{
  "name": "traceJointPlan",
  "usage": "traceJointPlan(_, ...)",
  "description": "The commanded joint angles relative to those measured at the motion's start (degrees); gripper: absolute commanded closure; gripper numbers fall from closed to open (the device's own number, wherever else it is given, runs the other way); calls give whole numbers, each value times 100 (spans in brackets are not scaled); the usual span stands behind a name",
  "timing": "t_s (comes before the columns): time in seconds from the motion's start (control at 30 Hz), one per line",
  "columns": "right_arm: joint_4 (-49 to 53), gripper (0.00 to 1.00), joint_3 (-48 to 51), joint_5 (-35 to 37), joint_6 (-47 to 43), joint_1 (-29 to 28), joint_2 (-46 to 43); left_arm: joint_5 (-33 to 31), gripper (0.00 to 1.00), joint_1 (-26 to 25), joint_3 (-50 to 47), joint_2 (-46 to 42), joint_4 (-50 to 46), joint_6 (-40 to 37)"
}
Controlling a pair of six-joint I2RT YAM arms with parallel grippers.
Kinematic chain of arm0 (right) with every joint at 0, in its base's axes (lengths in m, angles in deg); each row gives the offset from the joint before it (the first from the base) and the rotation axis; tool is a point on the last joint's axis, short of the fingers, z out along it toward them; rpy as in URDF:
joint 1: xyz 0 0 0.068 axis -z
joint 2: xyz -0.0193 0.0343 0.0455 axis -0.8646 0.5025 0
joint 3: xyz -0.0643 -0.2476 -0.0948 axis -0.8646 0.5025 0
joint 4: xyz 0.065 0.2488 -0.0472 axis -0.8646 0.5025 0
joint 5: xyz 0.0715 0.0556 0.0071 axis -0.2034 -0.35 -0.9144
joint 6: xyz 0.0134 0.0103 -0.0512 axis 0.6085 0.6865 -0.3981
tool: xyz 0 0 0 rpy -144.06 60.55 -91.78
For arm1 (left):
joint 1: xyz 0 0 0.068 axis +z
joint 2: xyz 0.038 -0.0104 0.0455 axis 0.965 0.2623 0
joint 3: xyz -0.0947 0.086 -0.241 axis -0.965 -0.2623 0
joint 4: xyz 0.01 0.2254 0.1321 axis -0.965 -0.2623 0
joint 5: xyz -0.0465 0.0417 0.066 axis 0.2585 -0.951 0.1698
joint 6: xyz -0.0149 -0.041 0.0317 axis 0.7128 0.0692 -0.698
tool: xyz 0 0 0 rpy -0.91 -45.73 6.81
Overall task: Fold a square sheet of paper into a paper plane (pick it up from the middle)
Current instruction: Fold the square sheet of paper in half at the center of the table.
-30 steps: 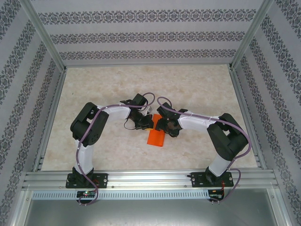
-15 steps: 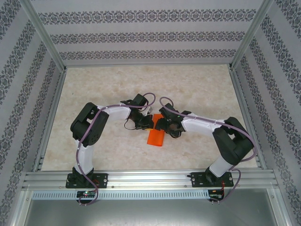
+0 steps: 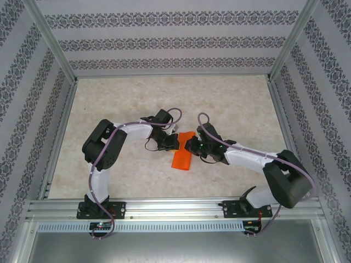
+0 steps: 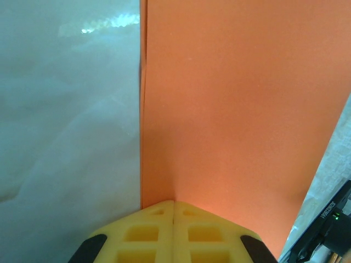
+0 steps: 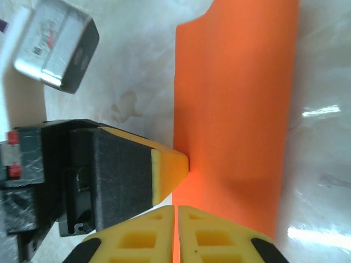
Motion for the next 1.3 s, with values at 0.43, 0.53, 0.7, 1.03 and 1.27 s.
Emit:
traceJointPlan(0.43, -778, 89, 563, -348, -89, 195, 499, -466, 100, -78, 14, 222, -370, -216)
traceJointPlan(0.53, -987, 88, 666, -437, -116, 207, 709, -449, 100, -79, 32, 259, -370, -216)
traceJointPlan(0.7, -1238, 88, 869, -414, -57, 213, 992, -455, 100, -74, 32, 275, -418, -253)
traceJointPlan(1.03, -1222, 87, 971, -504, -150, 204, 236, -451, 100, -79, 31, 242, -471, -277)
traceJointPlan(1.27, -1193, 86, 1015, -642, -137, 126, -216, -454, 100, -83, 31, 231, -480, -299)
